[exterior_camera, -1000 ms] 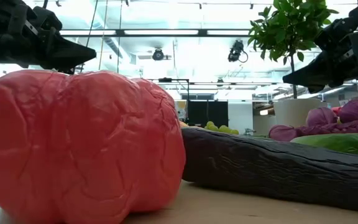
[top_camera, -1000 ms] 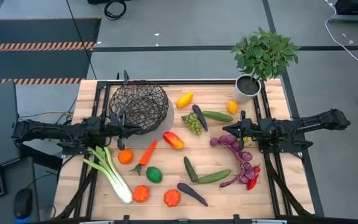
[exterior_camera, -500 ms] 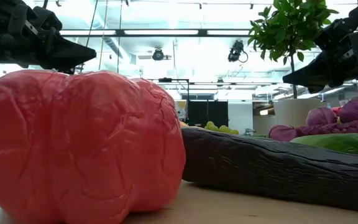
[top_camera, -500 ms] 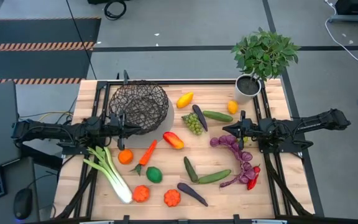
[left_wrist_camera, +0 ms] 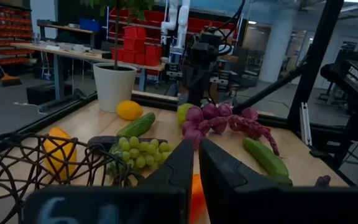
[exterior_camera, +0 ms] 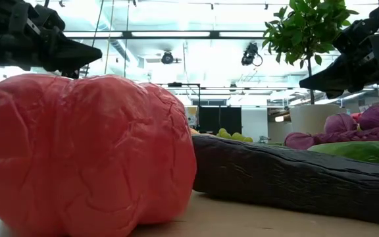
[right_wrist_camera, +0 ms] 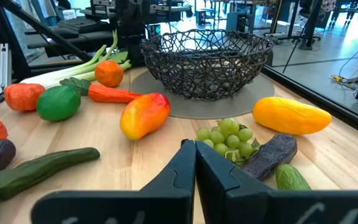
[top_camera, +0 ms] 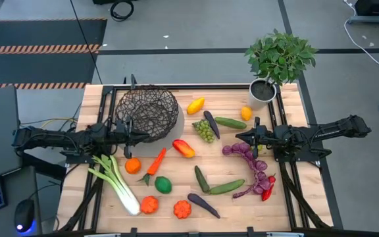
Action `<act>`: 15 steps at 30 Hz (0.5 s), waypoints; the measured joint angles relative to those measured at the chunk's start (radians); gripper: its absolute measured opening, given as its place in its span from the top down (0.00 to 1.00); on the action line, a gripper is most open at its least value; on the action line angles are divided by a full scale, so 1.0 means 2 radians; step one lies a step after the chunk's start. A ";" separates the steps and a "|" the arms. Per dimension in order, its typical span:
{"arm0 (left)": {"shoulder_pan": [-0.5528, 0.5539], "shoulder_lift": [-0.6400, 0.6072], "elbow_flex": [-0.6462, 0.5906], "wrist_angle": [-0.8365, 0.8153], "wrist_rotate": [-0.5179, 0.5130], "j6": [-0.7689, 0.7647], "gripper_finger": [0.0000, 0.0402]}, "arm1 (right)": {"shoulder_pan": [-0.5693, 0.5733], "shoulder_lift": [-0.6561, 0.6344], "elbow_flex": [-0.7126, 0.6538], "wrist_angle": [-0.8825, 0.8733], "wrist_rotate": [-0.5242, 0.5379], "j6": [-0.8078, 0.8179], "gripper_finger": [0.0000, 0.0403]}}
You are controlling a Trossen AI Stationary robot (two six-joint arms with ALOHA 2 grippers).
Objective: Build produce basket
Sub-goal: Put the orange into the black wire basket
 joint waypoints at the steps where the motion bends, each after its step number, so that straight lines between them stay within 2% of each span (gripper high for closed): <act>1: 0.000 0.000 0.000 0.011 0.000 0.001 0.91 | 0.000 0.000 0.000 0.000 0.000 0.000 0.96; 3: 0.000 0.000 0.009 0.009 0.000 -0.007 0.91 | 0.000 0.000 0.000 0.000 0.000 0.000 0.96; 5: -0.001 0.003 0.043 -0.017 0.002 -0.013 0.91 | 0.000 0.000 0.000 0.000 0.000 0.000 0.96; 7: -0.002 0.019 0.101 -0.098 0.002 0.014 0.91 | 0.000 0.000 0.000 0.000 0.000 0.000 0.96; 10: -0.002 0.073 0.218 -0.272 0.005 0.064 0.92 | 0.000 0.001 0.000 0.001 0.000 0.000 0.96; 12: -0.001 0.124 0.297 -0.353 -0.004 0.045 0.92 | 0.000 0.001 0.000 0.001 0.000 0.000 0.96; 15: -0.001 0.197 0.397 -0.454 -0.016 -0.023 0.92 | 0.000 0.001 0.000 0.001 0.000 0.000 0.96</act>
